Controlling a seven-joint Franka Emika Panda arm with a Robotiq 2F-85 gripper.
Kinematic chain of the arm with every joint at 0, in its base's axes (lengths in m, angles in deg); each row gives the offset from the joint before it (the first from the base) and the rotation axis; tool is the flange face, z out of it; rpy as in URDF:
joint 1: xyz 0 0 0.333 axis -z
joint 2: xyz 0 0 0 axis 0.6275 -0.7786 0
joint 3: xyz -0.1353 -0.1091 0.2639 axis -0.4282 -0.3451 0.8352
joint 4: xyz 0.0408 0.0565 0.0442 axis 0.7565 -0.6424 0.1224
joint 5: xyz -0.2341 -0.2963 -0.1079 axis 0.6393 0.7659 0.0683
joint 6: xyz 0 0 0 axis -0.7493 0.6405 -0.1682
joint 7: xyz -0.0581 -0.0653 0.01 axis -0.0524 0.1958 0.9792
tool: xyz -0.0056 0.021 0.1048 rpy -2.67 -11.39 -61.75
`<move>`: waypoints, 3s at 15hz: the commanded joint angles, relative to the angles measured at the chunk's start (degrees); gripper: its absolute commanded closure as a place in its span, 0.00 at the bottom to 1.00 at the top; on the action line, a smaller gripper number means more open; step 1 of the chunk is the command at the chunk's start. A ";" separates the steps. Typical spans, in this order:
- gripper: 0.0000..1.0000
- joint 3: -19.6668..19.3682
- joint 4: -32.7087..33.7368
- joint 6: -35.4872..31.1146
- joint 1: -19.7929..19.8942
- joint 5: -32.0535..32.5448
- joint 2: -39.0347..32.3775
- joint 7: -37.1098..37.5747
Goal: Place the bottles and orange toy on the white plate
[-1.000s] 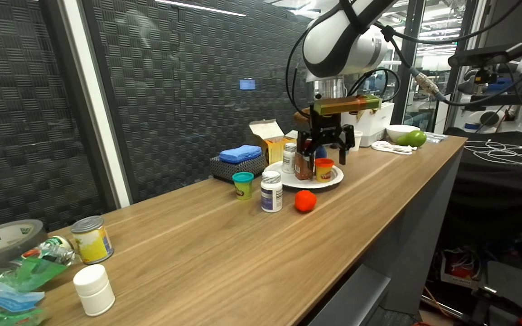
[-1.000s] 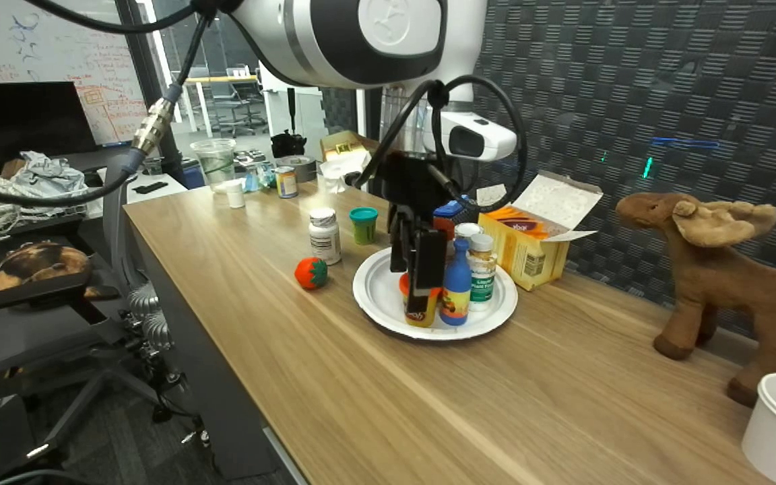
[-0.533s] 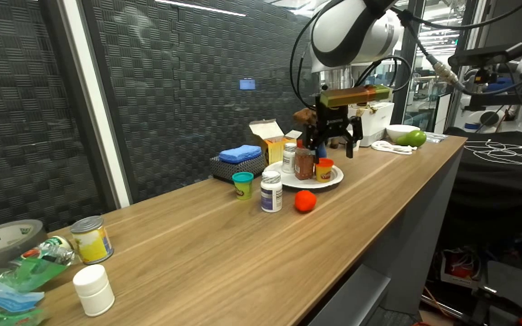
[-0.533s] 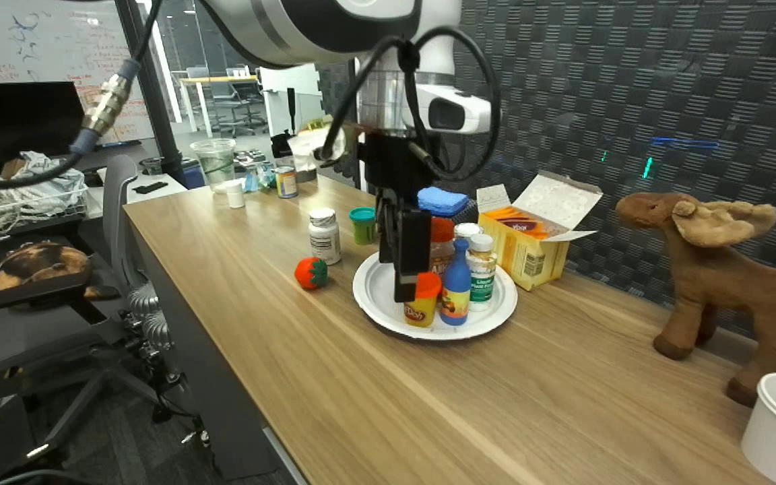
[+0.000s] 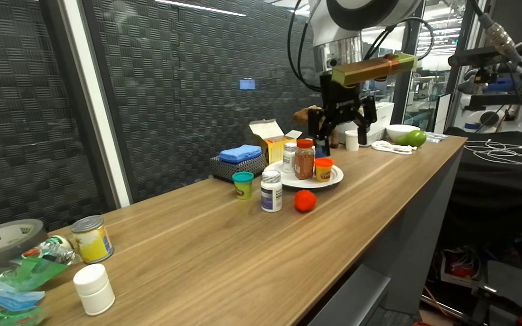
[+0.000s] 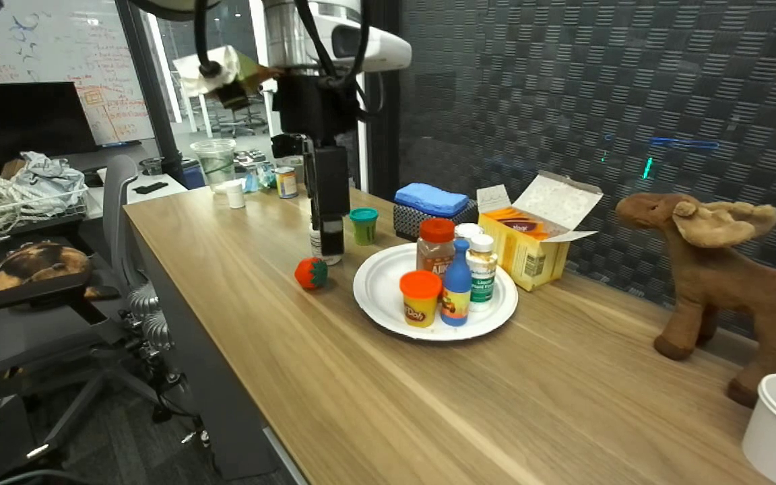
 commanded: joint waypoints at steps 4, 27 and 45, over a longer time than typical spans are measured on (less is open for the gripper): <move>0.00 5.26 7.27 -0.51 -2.67 -2.14 -2.04 0.65; 0.00 4.11 31.15 -5.28 -6.35 -6.49 -26.96 -1.59; 0.59 2.18 35.02 -4.43 -6.39 -7.97 -32.06 -1.73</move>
